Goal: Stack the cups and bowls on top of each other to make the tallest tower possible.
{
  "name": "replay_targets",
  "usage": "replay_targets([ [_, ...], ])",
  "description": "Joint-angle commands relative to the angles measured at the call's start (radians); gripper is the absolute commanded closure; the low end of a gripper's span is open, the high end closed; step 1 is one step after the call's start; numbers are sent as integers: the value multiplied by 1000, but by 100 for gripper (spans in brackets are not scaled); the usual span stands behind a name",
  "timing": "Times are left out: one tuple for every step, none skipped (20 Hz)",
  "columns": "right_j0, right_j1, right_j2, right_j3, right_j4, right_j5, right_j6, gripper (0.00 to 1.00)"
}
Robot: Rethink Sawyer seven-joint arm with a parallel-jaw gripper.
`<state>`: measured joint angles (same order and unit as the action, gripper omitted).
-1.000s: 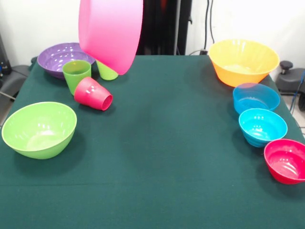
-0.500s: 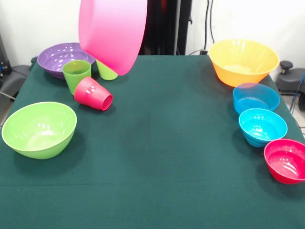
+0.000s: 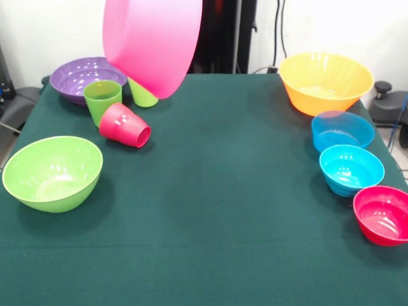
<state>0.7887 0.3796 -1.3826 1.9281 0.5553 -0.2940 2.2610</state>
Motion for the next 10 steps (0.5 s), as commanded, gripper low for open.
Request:
replay_targets([
  [20,16,144,-8,62,-59,183,100],
  [19,13,150,-6,62,-66,181,100],
  [22,10,153,-3,62,-70,179,100],
  [17,12,157,-4,65,-78,178,100],
  [19,15,159,-1,70,-79,178,100],
  [21,19,161,1,76,-80,178,100],
  [26,22,162,4,81,-78,178,100],
  [22,25,161,4,85,-86,177,100],
  [21,25,163,5,86,-88,177,100],
  [20,24,165,5,88,-90,177,100],
])
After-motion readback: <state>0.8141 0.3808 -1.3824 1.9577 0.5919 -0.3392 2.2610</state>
